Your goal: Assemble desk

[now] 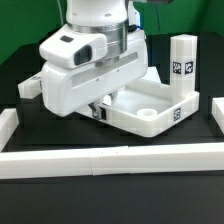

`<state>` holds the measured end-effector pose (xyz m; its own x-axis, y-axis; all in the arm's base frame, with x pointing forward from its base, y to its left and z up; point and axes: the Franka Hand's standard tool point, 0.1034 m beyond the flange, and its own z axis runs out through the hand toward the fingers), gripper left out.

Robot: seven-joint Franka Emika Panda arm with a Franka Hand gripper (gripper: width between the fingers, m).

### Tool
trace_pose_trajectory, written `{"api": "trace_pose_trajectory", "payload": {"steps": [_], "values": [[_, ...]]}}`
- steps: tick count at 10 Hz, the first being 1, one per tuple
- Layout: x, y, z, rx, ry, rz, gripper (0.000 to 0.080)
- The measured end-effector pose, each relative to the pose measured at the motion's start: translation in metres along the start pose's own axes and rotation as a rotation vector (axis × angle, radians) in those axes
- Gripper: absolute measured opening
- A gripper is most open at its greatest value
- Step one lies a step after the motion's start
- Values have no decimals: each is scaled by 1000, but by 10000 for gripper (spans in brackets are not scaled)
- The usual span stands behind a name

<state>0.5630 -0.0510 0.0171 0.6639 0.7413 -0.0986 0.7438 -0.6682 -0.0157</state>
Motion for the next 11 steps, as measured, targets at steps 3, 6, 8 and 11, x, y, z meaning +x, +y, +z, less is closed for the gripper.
{"api": "trace_pose_trajectory", "payload": {"steps": [3,6,8,11], "values": [[2,3,1,-16,-16,-176,53],[11,3,0,-35,-34,-358,53],[55,5,-18,-83,-11,-553,53],[75,3,-20,-95,10,-529,53]]}}
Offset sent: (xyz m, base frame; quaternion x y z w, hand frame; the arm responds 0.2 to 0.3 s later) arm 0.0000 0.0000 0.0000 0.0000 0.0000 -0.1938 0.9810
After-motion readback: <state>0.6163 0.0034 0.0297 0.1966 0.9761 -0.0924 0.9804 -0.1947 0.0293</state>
